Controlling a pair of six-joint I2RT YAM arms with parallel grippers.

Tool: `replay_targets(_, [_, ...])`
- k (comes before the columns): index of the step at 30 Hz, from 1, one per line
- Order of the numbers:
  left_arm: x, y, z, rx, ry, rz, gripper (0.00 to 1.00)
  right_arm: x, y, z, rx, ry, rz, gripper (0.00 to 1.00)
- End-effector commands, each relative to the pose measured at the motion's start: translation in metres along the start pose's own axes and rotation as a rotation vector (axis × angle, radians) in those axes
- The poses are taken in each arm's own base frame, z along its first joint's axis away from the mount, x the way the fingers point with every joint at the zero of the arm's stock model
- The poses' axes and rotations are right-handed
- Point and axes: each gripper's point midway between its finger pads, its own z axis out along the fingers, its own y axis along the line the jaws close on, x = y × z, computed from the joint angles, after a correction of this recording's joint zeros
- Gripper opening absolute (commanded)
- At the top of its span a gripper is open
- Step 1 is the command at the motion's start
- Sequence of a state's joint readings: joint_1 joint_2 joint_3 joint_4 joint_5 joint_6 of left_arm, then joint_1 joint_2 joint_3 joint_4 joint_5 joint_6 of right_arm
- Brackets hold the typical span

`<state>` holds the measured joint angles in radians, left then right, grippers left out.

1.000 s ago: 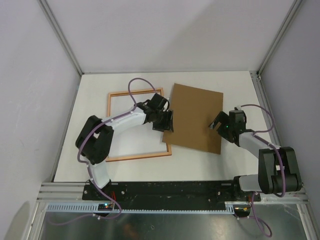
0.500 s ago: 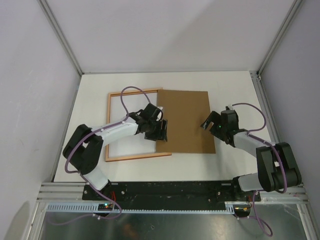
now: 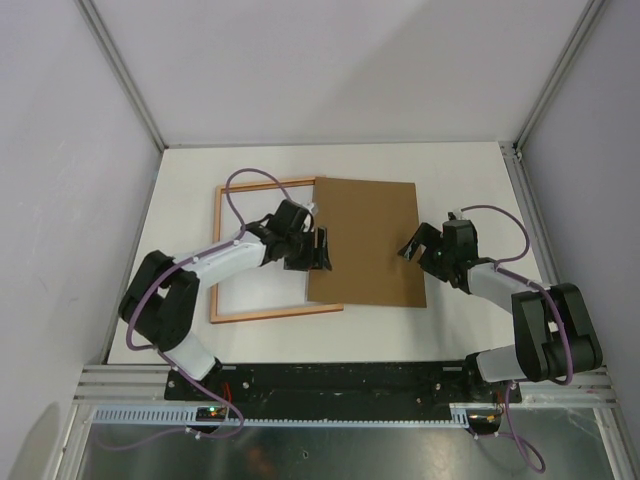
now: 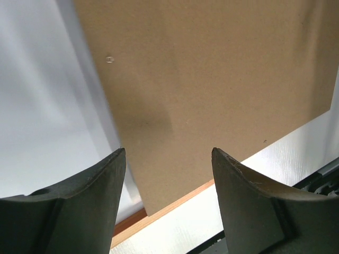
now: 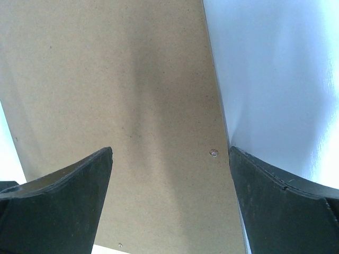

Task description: Put the photo into the frame

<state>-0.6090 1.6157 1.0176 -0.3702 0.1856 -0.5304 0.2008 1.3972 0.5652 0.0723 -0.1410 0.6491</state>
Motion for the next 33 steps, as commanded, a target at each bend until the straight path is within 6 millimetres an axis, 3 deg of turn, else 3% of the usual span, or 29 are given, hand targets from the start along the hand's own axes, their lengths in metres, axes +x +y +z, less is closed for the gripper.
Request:
replay_targets(1, [-0.018,0.007,-0.015,0.033,-0.069,-0.007,0.71,0.021,-0.014,0.002,0.043,0.087,-0.011,0.96])
replay_targets(7, [-0.022,0.02,-0.014,0.079,-0.07,-0.05,0.7,0.024,-0.015,0.005,0.04,0.101,-0.012,0.95])
replay_targets(22, [-0.01,0.01,0.013,0.262,0.01,-0.138,0.67,0.031,-0.009,0.01,0.01,0.133,-0.023,0.92])
replay_targets(28, [-0.015,0.011,0.011,0.272,-0.007,-0.146,0.66,0.032,-0.009,0.011,0.008,0.14,-0.029,0.92])
replay_targets(33, [-0.018,0.027,0.005,0.239,-0.039,-0.16,0.65,0.032,-0.009,0.012,0.009,0.143,-0.029,0.91])
